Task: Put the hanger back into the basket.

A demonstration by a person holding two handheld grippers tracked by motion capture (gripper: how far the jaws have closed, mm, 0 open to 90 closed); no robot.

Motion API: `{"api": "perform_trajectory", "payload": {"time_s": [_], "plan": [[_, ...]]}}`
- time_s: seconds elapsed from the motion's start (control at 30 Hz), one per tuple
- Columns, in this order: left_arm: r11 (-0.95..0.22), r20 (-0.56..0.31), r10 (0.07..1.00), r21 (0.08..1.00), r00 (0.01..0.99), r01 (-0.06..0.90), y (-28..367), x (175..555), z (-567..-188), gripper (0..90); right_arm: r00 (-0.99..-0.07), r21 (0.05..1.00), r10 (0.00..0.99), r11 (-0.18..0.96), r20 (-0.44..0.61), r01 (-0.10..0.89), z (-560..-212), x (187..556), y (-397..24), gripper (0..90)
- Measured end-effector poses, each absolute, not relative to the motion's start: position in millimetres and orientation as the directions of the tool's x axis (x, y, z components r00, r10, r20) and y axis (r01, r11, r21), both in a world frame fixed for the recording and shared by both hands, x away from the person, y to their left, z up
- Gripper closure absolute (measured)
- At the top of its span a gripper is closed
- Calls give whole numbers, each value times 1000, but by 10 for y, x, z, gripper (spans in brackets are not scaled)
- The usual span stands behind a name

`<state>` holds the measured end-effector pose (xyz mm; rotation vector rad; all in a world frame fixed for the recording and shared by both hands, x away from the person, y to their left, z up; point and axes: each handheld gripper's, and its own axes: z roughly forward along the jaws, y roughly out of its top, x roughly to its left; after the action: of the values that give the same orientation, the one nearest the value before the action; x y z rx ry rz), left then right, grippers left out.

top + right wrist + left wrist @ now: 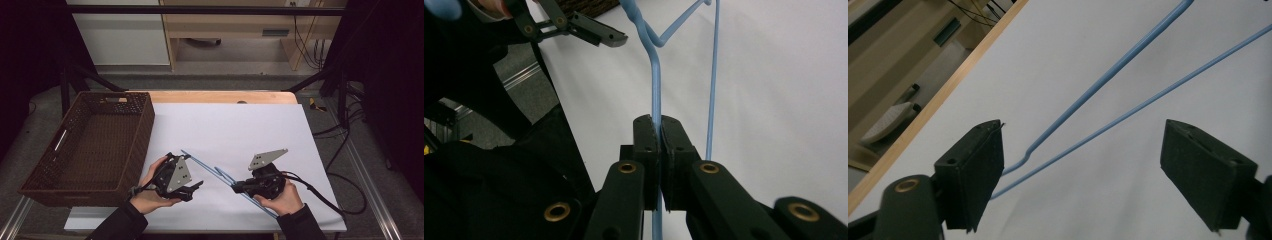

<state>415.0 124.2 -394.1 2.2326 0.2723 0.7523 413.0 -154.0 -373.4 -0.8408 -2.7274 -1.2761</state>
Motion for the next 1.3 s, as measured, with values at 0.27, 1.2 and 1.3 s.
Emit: {"api": "perform_trajectory", "payload": {"time_s": [0.27,1.2,1.3], "plan": [[-746,523,334,655,784,-119,1150,4120,-4016,315,-853,703,458,520,251,486,-3744,4127,-1531,879],[-810,700,209,516,683,-281,964,4099,-4165,806,-859,698,420,520,293,493,-3794,4117,-1491,878],[-821,718,186,489,671,-295,974,4085,-4157,820,-858,699,423,519,290,492,-3788,4120,-1497,878]]}}
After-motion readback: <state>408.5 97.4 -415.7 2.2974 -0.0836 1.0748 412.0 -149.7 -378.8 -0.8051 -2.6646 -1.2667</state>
